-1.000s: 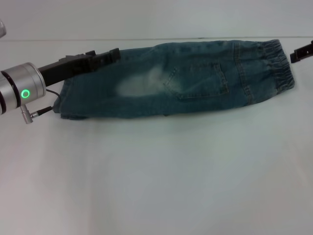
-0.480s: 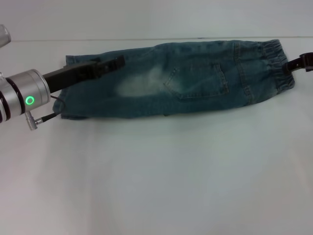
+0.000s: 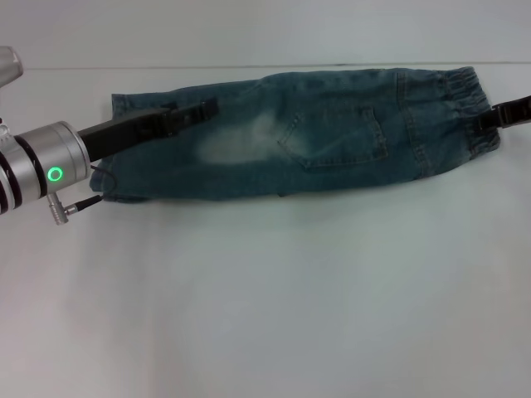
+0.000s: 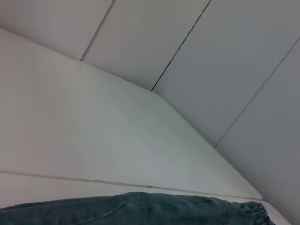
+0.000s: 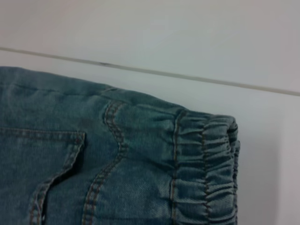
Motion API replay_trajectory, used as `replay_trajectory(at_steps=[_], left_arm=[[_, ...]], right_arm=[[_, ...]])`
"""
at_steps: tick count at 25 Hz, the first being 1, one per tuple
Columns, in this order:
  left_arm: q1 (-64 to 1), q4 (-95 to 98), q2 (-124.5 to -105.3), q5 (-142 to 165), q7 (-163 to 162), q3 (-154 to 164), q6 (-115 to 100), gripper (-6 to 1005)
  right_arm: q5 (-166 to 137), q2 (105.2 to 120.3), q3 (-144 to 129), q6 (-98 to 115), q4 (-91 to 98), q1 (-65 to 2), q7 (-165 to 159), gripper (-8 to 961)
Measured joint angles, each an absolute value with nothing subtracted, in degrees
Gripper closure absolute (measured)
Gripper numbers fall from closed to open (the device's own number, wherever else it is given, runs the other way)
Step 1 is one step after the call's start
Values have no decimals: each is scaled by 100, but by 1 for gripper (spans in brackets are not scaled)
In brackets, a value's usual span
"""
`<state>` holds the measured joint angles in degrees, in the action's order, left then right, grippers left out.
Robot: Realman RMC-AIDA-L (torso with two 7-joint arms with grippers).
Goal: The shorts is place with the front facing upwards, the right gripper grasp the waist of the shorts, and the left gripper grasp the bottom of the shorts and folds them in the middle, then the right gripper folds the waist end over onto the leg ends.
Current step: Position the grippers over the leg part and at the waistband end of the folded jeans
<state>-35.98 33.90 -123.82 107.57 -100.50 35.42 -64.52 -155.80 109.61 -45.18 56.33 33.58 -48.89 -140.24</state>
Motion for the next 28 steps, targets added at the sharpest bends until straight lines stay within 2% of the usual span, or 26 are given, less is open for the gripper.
replay_trajectory(at_steps=[9,13,19,28], left_arm=[[-3615,3383,-12393,10635,-10033,3543,-6586,66],[-3660,3358,-12393,10608,-10009,3550,-6603,66],[-3671,3314,-12393,10608,-9973,3551,-6600,66],[-3667,3313,-12393,10608,-9973,3551,-6573,67]], right_arm=[[-15580,10943,-4517,5509,3349,-4834,-13789,452],[-15569,11020,-4517,5336,3336,-4825,-13674,437],[-15583,11229,-4610,5085,3328,-4836,-13519,437],[-15583,11266,-4699,4955,3278,-4824,-13479,437]])
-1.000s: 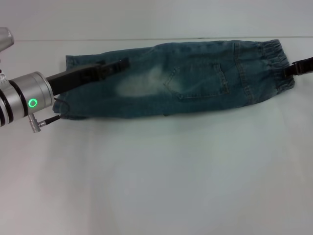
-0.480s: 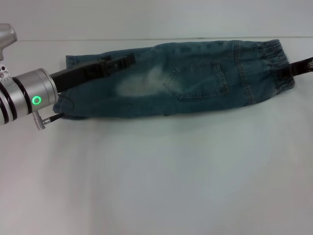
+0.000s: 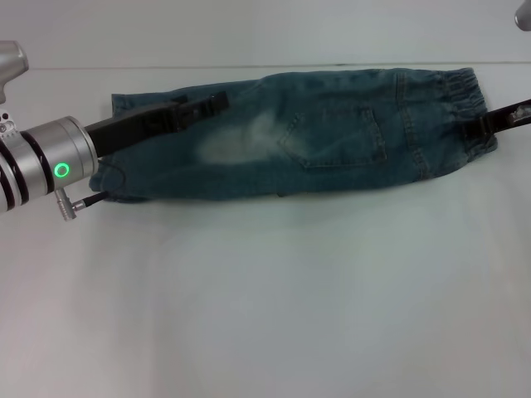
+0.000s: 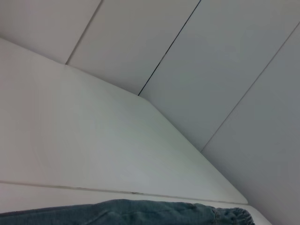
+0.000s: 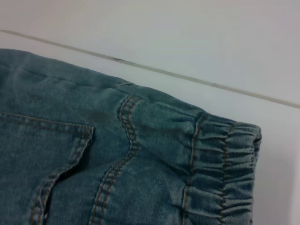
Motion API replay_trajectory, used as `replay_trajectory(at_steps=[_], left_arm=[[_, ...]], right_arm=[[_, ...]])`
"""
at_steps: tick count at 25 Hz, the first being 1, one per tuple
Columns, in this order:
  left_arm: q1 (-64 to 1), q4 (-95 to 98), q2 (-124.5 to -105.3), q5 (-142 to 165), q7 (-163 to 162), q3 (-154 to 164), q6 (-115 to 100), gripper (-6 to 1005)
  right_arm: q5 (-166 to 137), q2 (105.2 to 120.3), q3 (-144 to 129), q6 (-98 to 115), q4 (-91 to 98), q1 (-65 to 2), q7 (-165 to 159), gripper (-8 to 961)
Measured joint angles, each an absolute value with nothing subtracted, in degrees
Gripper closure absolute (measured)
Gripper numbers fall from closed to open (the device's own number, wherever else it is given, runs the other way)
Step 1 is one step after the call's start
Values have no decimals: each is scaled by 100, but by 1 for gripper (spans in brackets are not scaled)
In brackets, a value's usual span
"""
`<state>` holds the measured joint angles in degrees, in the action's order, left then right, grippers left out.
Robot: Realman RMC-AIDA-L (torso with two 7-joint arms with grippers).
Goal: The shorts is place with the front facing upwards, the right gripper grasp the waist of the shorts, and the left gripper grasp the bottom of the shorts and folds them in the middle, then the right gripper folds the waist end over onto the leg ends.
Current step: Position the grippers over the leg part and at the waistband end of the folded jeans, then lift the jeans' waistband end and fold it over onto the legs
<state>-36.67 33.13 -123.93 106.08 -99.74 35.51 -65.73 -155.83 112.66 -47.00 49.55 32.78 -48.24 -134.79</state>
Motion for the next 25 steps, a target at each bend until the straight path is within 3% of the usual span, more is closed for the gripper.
replay_trajectory(at_steps=[19,25], left_arm=[[-3674,3214,-12392,10608,-9975,3550,-6556,66],[-3674,3184,-12392,10608,-9970,3550,-6556,67]], right_arm=[[-15380,11251,-4741,4867,3334,-4699,-13293,436],[-14700,10996,-4560,5349,3391,-4555,-13210,436]])
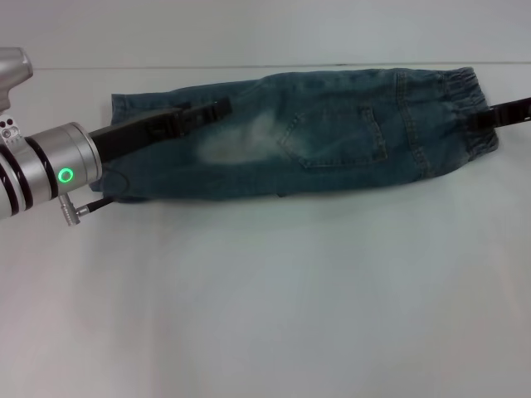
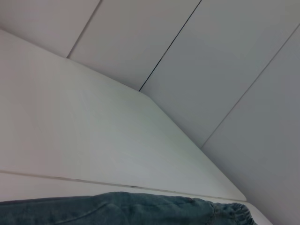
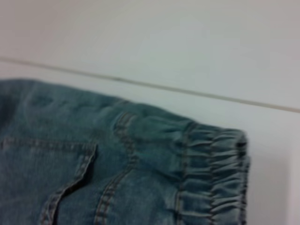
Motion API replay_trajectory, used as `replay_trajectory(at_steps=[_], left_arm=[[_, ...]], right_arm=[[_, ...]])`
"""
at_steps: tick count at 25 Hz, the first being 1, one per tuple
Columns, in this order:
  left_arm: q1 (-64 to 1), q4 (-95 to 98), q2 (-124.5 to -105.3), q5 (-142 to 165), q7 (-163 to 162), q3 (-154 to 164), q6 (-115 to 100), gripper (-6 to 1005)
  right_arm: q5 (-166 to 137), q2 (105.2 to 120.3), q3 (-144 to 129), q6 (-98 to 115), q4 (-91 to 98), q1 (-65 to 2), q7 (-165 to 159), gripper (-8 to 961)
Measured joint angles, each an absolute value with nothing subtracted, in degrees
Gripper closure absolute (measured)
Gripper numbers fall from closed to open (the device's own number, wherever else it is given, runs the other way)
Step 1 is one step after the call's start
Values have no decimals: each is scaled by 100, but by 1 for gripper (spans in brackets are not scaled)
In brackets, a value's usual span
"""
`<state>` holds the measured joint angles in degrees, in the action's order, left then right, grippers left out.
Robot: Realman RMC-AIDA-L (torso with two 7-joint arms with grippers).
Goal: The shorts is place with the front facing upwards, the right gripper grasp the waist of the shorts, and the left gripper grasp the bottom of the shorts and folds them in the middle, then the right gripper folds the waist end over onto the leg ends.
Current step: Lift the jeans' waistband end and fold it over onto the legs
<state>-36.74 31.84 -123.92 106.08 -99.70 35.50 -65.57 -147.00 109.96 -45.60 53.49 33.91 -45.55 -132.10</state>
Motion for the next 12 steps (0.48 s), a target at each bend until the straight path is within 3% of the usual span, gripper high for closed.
replay_trajectory(at_steps=[7,12], left_arm=[[-3674,3161,-12392,10608,-9895,3551,-6557,66],[-3679,3153,-12392,10608,-9881,3551,-6556,67]], right_arm=[[-14582,10681,-3915,5965,3345,-4504,-13290,436],[-14632,10663,-3968,5788,3317,-4441,-13246,436]])
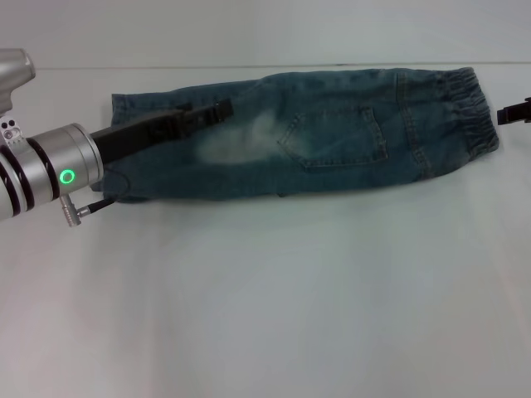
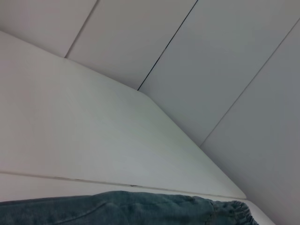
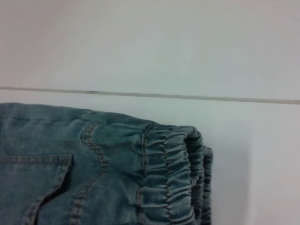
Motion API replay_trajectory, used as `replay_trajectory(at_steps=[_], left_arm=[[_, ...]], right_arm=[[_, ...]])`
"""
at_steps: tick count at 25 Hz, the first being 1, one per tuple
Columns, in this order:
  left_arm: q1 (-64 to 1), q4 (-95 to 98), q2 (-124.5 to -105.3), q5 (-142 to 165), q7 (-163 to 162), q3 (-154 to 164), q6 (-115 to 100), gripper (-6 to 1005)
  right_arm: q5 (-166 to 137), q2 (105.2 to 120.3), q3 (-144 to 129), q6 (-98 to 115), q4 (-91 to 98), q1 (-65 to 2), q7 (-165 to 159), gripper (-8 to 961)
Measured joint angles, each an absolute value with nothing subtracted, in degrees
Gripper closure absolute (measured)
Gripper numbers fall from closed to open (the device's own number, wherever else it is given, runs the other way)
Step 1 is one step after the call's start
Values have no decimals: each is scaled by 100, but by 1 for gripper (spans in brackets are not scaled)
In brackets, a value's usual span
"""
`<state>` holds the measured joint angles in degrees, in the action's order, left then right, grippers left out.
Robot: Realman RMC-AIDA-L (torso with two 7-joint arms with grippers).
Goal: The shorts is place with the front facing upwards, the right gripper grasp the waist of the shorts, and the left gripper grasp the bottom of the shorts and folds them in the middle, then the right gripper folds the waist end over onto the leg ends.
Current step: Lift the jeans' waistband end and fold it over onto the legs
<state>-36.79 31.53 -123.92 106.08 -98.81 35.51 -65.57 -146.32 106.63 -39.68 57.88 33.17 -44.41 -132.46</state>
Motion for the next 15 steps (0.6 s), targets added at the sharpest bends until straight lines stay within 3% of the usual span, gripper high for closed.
replay_trajectory(at_steps=[15], left_arm=[[-3717,3101,-12392,10608,-9870,3605,-6550,66]], right_arm=[[-14621,10958,-4051,5156,3040,-4558,-12746,436]])
